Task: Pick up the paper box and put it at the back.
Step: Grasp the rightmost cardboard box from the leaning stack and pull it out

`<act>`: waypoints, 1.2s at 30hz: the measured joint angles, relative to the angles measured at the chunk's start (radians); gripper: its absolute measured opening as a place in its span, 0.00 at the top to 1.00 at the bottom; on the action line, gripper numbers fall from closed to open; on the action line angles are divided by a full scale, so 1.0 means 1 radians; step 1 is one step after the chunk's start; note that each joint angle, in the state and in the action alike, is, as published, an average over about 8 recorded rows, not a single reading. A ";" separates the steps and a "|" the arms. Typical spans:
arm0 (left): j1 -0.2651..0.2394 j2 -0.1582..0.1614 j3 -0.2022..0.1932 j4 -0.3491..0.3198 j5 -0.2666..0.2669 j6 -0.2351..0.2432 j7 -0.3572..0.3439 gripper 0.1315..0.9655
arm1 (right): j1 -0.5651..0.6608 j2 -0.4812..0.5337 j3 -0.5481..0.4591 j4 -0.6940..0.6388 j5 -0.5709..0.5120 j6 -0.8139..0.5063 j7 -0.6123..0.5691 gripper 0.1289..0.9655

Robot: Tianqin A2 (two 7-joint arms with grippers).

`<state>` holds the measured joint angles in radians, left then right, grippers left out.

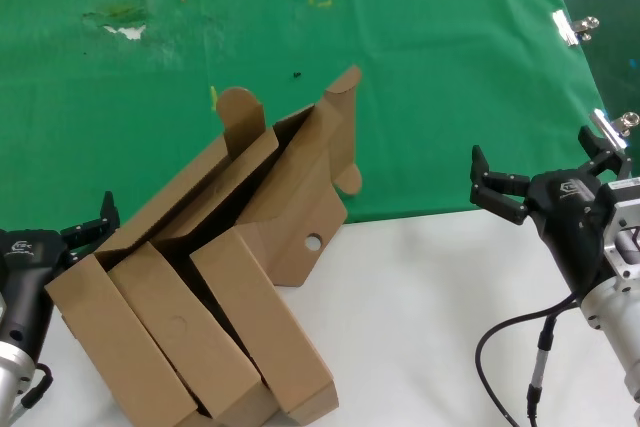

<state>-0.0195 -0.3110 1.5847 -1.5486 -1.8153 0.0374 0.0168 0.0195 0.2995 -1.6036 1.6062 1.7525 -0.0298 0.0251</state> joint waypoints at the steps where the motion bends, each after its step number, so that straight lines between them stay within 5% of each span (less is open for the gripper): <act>1: 0.000 0.000 0.000 0.000 0.000 0.000 0.000 0.00 | 0.000 0.000 0.000 0.000 0.000 0.000 0.000 0.00; 36: 0.000 0.000 0.000 0.000 0.000 0.000 0.000 0.00 | 0.000 0.000 0.000 0.000 0.000 0.000 0.000 0.00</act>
<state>-0.0195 -0.3110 1.5847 -1.5486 -1.8153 0.0374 0.0168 0.0195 0.2995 -1.6036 1.6062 1.7525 -0.0298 0.0251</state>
